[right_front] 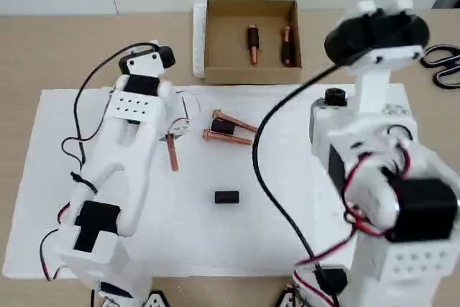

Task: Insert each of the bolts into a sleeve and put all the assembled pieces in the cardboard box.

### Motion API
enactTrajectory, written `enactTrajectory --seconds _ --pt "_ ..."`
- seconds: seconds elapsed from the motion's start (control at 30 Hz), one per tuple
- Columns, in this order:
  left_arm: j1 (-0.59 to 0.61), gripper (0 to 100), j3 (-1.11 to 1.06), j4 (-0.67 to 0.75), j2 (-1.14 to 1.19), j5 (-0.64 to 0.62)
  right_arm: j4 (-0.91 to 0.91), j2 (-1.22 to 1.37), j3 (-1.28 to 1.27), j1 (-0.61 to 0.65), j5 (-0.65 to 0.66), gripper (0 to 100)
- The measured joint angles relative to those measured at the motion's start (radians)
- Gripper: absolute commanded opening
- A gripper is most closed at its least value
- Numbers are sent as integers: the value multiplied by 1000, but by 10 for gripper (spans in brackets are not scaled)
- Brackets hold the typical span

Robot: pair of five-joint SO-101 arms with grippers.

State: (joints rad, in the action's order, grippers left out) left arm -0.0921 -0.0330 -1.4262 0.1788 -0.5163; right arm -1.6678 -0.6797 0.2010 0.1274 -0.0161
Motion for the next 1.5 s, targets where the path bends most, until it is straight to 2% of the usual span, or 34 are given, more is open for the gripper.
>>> enactTrajectory --seconds 0.2,0.43,0.7,0.9,1.2,1.5 --pt "68 6 6 -2 0 6 3 -169 -29 0 54 4" --pt "71 6 6 -2 0 6 15 -270 -226 0 104 4" --pt "69 6 9 3 0 6 129 -311 -453 -2 107 4" --pt "48 6 123 -2 0 6 218 -362 -560 0 132 4" --pt "-6 6 358 -173 0 9 307 -545 -649 0 143 4" --pt "-81 6 563 -302 0 35 476 -822 -941 9 143 6"
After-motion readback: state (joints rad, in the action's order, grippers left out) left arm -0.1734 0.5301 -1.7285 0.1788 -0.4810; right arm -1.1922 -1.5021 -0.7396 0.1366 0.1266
